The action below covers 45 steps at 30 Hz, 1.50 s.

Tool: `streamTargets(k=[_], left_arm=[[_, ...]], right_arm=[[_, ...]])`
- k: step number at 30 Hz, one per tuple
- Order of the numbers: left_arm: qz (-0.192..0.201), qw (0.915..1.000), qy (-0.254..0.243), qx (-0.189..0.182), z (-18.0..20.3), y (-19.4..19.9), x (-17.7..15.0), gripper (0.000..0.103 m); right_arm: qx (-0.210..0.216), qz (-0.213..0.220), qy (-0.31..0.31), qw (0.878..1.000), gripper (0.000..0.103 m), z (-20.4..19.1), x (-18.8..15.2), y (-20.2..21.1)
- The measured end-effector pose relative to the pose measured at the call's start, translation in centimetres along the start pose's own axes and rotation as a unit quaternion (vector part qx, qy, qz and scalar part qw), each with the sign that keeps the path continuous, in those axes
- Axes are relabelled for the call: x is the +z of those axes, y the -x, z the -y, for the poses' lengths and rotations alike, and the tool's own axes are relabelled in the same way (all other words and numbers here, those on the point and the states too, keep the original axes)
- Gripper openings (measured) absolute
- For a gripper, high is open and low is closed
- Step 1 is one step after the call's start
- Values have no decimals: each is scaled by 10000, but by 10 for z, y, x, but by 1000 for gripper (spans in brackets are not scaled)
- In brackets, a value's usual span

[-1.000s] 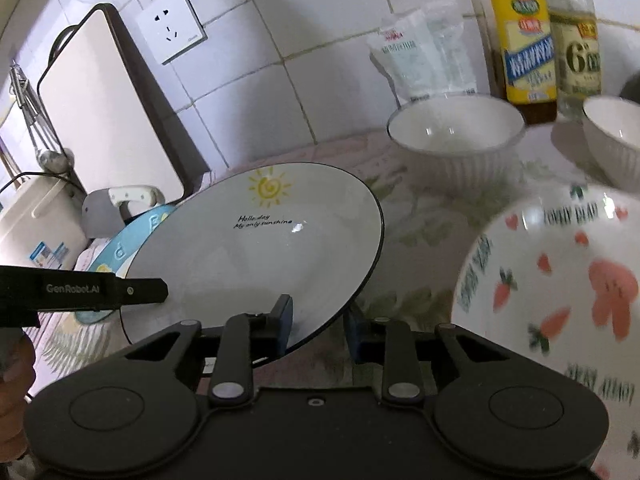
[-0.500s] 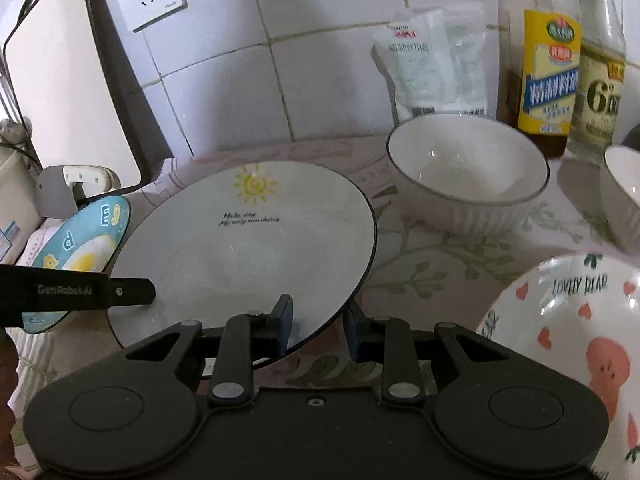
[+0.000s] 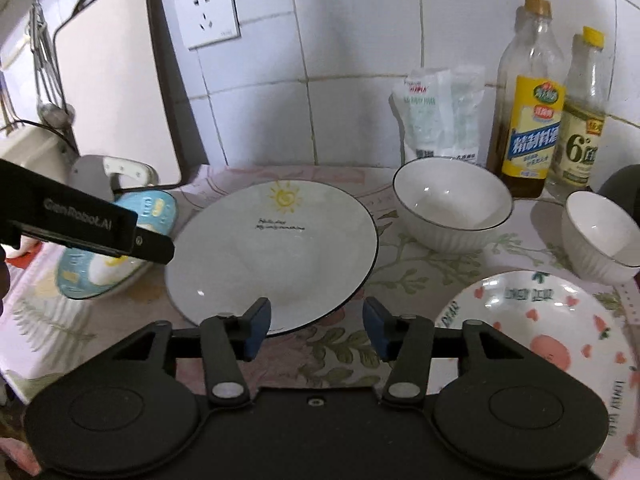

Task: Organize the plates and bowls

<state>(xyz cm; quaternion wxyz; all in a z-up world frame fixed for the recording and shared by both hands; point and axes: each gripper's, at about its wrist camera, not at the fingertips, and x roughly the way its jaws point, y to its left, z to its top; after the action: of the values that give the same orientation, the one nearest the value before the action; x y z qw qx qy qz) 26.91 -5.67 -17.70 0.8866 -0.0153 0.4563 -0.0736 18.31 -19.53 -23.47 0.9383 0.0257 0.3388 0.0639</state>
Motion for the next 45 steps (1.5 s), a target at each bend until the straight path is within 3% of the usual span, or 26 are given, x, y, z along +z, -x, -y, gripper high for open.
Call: streamTargets(k=[8,22,23,31,34,38,45], left_arm=[[115,9995,-305,24,18,69,-5,73],[330,9946,-937,-288,70,156,-26,78],[290,9946,-913,-403,73,157,-27,82],[-32,9927,-955,-729,100,154,-24,88],[-86,9929,-985,-662,113,143,-21,89],[-100,9931,-1022,-570,133,121,-23,95],[79,9927,-1149,-368,164,75,-43,96]], right_arm=[[-173,33,7,9998,75,1,10,67],[-473,453,-208,9976,76,25,0,177],[-532,463,-210,9973,76,27,-1,182],[-615,348,-301,9970,76,54,-11,211],[-523,263,-576,9966,84,73,-17,210],[-609,372,-875,9936,84,99,-31,204],[-571,620,-742,9937,84,126,-59,174]])
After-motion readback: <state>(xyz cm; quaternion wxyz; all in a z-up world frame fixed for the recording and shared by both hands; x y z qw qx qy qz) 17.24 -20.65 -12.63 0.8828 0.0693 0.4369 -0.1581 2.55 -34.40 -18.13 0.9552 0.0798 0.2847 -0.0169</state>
